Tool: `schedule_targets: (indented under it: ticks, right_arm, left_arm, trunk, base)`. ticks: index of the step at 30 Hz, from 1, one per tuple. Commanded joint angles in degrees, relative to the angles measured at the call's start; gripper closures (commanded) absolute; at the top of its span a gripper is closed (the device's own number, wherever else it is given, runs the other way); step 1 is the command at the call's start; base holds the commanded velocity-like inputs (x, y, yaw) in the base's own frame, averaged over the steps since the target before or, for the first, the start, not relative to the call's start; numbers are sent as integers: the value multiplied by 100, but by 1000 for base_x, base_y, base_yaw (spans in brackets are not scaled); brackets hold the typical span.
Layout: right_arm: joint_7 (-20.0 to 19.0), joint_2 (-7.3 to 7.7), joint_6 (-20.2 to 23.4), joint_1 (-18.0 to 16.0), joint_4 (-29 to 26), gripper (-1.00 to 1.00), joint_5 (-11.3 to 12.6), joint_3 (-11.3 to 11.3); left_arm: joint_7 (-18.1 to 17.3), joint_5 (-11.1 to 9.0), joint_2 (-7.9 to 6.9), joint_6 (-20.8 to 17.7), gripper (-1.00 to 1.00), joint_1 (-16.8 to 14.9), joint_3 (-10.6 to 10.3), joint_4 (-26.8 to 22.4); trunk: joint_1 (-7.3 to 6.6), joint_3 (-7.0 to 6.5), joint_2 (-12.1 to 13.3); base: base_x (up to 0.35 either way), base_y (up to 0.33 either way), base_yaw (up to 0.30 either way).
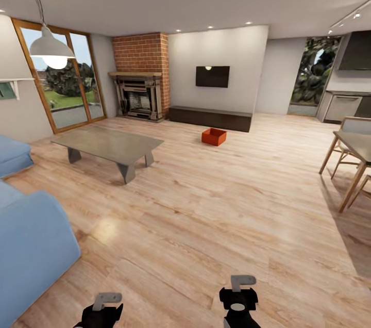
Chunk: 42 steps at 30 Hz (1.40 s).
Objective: Move the two storage containers from the living room to the garage. In the garage, place one container on the floor and stack the other container on top of it (either order is fine).
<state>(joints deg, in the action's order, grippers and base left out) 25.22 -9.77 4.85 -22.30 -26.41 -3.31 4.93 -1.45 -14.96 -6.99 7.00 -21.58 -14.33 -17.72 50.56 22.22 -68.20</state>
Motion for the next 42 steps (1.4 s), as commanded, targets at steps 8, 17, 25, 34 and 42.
schedule_targets:
  ticks: [8,17,25,34,42]
  right_arm:
    - [36,2,51,-3,-5,-100,-38,26]
    - [36,2,51,-3,-5,-100,-38,26]
    - [36,2,51,-3,-4,-100,-38,26]
    - [36,2,50,-3,59,-100,-41,34]
    - [36,2,44,-3,98,-100,-47,41]
  left_arm:
    - [-18,-64,-9,14,-100,-5,-35,6]
    - [-731,-101,-38,-5,-100,-6,11,14]
    - [-801,-89,-31,-6,-100,-6,17,14]
    - [-804,-87,-30,-6,-100,-6,17,14]
    - [-805,-86,-30,-6,-100,-8,18,14]
  trunk:
    - [4,6,-3]
    - [4,6,-3]
    - [4,6,-3]
    - [4,6,-3]
    - [4,6,-3]
  base:
    - [332,0,0]
    - [326,0,0]
    - [288,0,0]
    - [298,0,0]
    - [302,0,0]
